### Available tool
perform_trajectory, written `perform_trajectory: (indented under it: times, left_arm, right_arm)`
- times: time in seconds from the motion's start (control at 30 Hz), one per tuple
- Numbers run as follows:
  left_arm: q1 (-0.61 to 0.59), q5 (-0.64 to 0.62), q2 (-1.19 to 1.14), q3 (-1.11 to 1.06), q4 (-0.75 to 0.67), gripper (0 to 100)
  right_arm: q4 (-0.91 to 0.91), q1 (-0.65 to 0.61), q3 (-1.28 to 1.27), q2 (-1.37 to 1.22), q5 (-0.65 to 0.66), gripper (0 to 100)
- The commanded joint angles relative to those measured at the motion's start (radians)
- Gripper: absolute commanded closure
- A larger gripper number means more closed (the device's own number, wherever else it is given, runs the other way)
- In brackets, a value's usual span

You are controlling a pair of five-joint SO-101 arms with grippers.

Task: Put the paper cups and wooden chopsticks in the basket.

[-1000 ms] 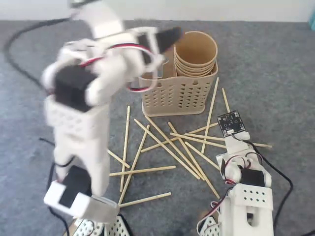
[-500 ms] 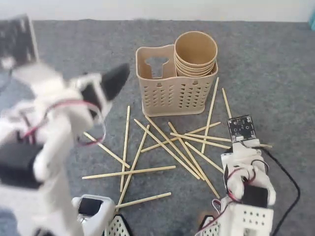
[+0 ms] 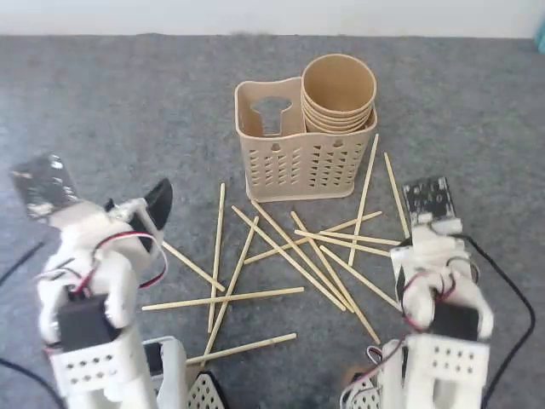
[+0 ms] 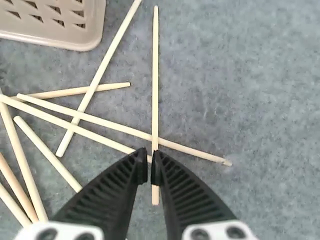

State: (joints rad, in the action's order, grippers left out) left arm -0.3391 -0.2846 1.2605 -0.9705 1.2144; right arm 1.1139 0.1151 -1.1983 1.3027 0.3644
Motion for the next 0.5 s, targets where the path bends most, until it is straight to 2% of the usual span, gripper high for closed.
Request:
perform_trajectory:
  times: [0.0, 0.17, 0.33, 0.47]
  left_arm:
    - [-0.011, 0.009, 0.055, -0.137, -0.106, 70]
    - [-0.011, 0.012, 0.060, -0.325, -0.264, 70]
    - [-0.011, 0.091, 0.060, -0.493, -0.494, 70]
    - [-0.011, 0.091, 0.060, -0.504, -0.511, 70]
  right_arm:
    - [-0.058, 0.005, 0.173, -0.268, -0.015, 96.3]
    - [-0.124, 0.007, 0.315, -0.565, -0.018, 95.6]
    - [-0.200, 0.001, 0.456, -0.862, -0.018, 87.7]
    - [-0.243, 0.007, 0.589, -1.084, -0.020, 87.5]
